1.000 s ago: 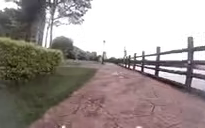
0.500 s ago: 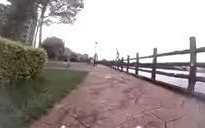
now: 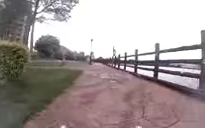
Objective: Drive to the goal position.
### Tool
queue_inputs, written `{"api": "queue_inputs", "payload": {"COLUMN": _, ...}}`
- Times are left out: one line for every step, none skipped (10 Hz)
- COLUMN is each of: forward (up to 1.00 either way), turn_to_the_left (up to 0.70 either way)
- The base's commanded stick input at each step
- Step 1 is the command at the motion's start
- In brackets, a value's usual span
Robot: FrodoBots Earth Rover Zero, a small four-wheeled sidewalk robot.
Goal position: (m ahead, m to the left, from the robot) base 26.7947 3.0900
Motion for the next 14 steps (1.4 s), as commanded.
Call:
{"api": "queue_inputs", "payload": {"forward": 1.00, "turn_to_the_left": 0.07}}
{"api": "queue_inputs", "payload": {"forward": 1.00, "turn_to_the_left": 0.07}}
{"api": "queue_inputs", "payload": {"forward": 1.00, "turn_to_the_left": 0.07}}
{"api": "queue_inputs", "payload": {"forward": 1.00, "turn_to_the_left": 0.07}}
{"api": "queue_inputs", "payload": {"forward": 1.00, "turn_to_the_left": 0.07}}
{"api": "queue_inputs", "payload": {"forward": 1.00, "turn_to_the_left": 0.07}}
{"api": "queue_inputs", "payload": {"forward": 1.00, "turn_to_the_left": 0.07}}
{"api": "queue_inputs", "payload": {"forward": 1.00, "turn_to_the_left": 0.07}}
{"api": "queue_inputs", "payload": {"forward": 1.00, "turn_to_the_left": 0.07}}
{"api": "queue_inputs", "payload": {"forward": 1.00, "turn_to_the_left": 0.07}}
{"api": "queue_inputs", "payload": {"forward": 1.00, "turn_to_the_left": 0.07}}
{"api": "queue_inputs", "payload": {"forward": 1.00, "turn_to_the_left": 0.07}}
{"api": "queue_inputs", "payload": {"forward": 1.00, "turn_to_the_left": 0.07}}
{"api": "queue_inputs", "payload": {"forward": 1.00, "turn_to_the_left": 0.07}}
